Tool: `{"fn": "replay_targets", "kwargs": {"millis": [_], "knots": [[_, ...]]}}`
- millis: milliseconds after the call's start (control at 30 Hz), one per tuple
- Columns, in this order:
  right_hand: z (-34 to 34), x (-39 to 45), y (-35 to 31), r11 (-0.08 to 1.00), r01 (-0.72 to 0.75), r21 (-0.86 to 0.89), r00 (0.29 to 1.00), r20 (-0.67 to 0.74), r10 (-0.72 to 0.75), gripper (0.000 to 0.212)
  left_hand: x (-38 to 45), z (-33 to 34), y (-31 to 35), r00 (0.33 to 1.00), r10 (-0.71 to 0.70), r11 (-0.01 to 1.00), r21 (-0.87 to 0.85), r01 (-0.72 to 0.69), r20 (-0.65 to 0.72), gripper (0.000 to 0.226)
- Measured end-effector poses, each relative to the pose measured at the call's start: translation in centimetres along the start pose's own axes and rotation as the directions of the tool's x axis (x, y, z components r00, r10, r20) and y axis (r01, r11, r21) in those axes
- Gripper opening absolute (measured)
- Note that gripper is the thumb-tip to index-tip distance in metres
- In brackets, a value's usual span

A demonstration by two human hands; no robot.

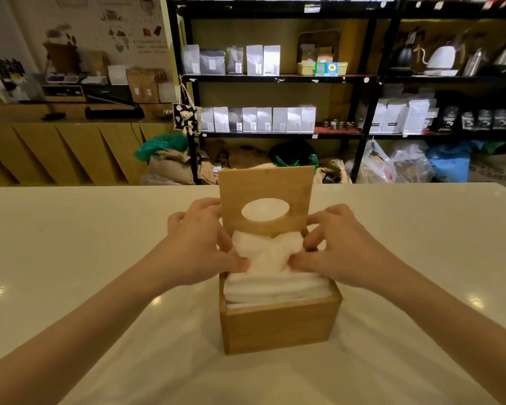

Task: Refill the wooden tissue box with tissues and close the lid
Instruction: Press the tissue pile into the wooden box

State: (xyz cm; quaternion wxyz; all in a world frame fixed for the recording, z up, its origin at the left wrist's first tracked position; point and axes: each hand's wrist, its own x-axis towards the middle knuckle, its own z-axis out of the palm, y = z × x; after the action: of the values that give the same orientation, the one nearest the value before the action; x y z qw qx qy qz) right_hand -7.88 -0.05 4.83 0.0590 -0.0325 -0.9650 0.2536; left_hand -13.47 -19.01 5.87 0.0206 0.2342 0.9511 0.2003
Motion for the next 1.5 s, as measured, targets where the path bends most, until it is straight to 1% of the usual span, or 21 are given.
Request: {"fn": "replay_targets", "kwargs": {"millis": [33,100,233,333,433,567,667,767,800,867,933,1000,1033,1100,1133,1200,1267,1300,1333,1400,1500], "knots": [[0.6,-0.1,-0.1,1.000,0.012,-0.027,1.000,-0.014,-0.012,0.016,-0.1,0.3,0.1,1.000,0.017,0.998,0.064,-0.019,0.021,0.025],[1.1,-0.2,-0.2,0.997,0.024,-0.067,0.998,-0.054,-0.027,0.017,-0.1,0.6,0.1,0.999,0.028,0.993,0.110,-0.033,0.043,0.026],[0.8,-0.2,-0.6,0.990,0.028,-0.141,0.998,-0.048,-0.035,0.019,0.2,0.7,0.1,0.999,0.009,0.993,0.114,-0.014,0.044,0.027],[0.7,-0.8,-1.1,0.983,0.038,-0.182,0.998,-0.051,-0.048,0.022,0.0,0.7,0.1,0.998,0.023,0.991,0.130,-0.030,0.051,0.030],[0.6,-2.1,-1.4,0.968,0.048,-0.244,0.995,-0.068,-0.067,0.023,-0.4,0.2,0.3,0.993,0.044,0.988,0.145,-0.059,0.107,0.031],[0.7,-3.6,-2.0,0.939,0.051,-0.341,0.997,-0.033,-0.066,0.028,-0.9,0.1,0.5,0.980,0.022,0.976,0.210,-0.064,0.196,0.031],[0.7,-3.8,-2.4,0.909,0.031,-0.416,1.000,0.013,-0.028,0.032,-0.9,0.5,0.9,0.972,-0.033,0.948,0.317,-0.043,0.232,0.029],[0.6,-3.4,-2.9,0.868,0.007,-0.497,0.999,0.045,0.017,0.027,-0.5,0.6,1.4,0.964,-0.075,0.907,0.419,-0.041,0.256,0.036],[0.6,-3.2,-3.1,0.858,-0.003,-0.514,0.998,0.047,0.032,0.026,-0.4,0.7,1.5,0.965,-0.082,0.900,0.435,-0.037,0.251,0.037],[0.7,-3.0,-3.3,0.850,-0.027,-0.526,0.998,0.039,0.056,0.034,-0.5,0.9,1.8,0.973,-0.090,0.886,0.464,-0.020,0.213,0.035],[0.8,-3.1,-3.3,0.854,-0.051,-0.517,0.998,0.004,0.062,0.035,-1.1,1.1,2.1,0.988,-0.078,0.869,0.496,0.000,0.137,0.027],[0.6,-3.4,-3.3,0.865,-0.058,-0.498,0.998,-0.044,0.041,0.025,-2.0,1.3,2.2,0.998,-0.051,0.862,0.505,0.033,0.021,0.022],[0.3,-3.6,-3.3,0.870,-0.049,-0.491,0.998,-0.057,0.025,0.019,-2.5,1.2,2.0,0.999,-0.042,0.866,0.497,0.053,-0.034,0.023],[-0.7,-3.9,-3.4,0.882,-0.043,-0.469,0.996,-0.084,0.004,0.021,-3.4,0.7,1.7,0.995,-0.028,0.892,0.447,0.070,-0.100,0.022],[-1.2,-4.0,-3.4,0.902,-0.042,-0.429,0.994,-0.113,-0.008,0.021,-3.7,0.4,1.6,0.995,-0.025,0.916,0.395,0.063,-0.102,0.019],[-2.1,-4.2,-3.4,0.959,-0.024,-0.283,0.990,-0.142,-0.017,0.016,-3.9,-0.2,1.3,0.998,-0.024,0.965,0.258,0.040,-0.066,0.015],[-2.3,-4.2,-3.2,0.994,-0.005,-0.113,0.998,-0.069,-0.003,0.012,-3.8,-0.4,1.1,0.999,-0.011,0.985,0.173,0.017,-0.037,0.016],[-2.1,-4.2,-3.1,0.997,-0.005,-0.080,1.000,-0.008,0.005,0.014,-3.6,-0.3,0.9,1.000,-0.012,0.987,0.160,0.014,-0.019,0.019],[-1.9,-4.2,-2.9,0.996,-0.013,-0.090,0.999,0.051,0.018,0.019,-3.5,-0.2,0.7,1.000,-0.020,0.987,0.162,0.017,0.014,0.024],[-1.5,-4.2,-2.7,0.983,-0.037,-0.178,0.985,0.160,0.066,0.037,-3.2,0.2,0.3,0.994,-0.040,0.978,0.206,0.018,0.101,0.041],[-1.3,-4.2,-2.6,0.959,-0.045,-0.278,0.956,0.267,0.122,0.060,-2.9,0.6,0.2,0.982,-0.060,0.955,0.296,0.005,0.178,0.061]]}}
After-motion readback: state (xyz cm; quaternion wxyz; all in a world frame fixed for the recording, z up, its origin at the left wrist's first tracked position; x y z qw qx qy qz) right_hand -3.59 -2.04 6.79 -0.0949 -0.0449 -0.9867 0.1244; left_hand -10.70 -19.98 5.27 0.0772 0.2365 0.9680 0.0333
